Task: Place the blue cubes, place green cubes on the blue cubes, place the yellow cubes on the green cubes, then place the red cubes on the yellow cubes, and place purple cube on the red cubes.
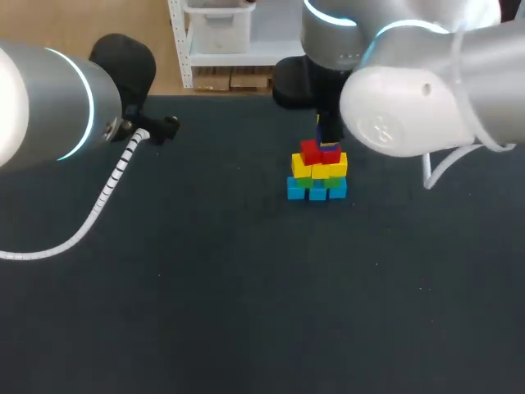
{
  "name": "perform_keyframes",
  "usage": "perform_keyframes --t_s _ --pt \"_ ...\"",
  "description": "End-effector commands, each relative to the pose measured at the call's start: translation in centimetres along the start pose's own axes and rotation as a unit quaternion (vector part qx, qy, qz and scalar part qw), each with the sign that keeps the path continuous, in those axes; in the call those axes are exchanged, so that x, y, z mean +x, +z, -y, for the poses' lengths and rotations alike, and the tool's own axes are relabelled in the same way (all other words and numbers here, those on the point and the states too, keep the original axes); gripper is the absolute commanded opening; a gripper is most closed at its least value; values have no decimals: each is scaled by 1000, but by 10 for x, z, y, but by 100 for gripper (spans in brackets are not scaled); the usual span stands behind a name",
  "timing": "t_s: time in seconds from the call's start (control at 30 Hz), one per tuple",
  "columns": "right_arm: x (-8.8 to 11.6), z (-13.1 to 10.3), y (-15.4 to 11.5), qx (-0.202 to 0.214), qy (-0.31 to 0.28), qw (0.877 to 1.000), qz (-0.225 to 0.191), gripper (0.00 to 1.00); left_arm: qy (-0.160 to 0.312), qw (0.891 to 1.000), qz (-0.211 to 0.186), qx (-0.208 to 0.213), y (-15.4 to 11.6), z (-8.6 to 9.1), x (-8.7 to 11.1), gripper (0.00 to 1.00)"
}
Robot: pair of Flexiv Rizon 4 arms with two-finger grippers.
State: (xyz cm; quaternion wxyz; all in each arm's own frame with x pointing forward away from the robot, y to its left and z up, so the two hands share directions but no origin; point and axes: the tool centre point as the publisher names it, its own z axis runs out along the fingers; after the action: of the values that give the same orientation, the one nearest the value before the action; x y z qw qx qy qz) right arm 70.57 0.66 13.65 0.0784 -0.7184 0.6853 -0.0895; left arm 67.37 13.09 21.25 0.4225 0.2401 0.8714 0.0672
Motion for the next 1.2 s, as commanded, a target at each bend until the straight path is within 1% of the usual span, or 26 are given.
perform_keyframes --t_s 0.03,0.67,0.73,0.87,1.0,1.13,1.2 --pt "-3 7 8 4 -1 1000 -15 0 1 1000 -1 3 1 -1 -1 100" --pt "-8 15 16 -5 -2 1000 -16 0 1 1000 -1 3 1 -1 -1 100" --pt "-8 15 17 -6 -3 1000 -17 3 1 1000 -1 3 1 -1 -1 100" --pt "-7 15 19 -7 -1 1000 -19 12 1 1000 -1 3 1 -1 -1 100" --pt "-7 16 20 -8 0 1000 -21 17 1 1000 -1 3 1 -1 -1 100" --pt "-7 17 20 -7 1 1000 -21 30 1 1000 -1 3 1 -1 -1 100" --pt "-7 17 20 -7 1 1000 -21 32 1 1000 -1 3 1 -1 -1 100"
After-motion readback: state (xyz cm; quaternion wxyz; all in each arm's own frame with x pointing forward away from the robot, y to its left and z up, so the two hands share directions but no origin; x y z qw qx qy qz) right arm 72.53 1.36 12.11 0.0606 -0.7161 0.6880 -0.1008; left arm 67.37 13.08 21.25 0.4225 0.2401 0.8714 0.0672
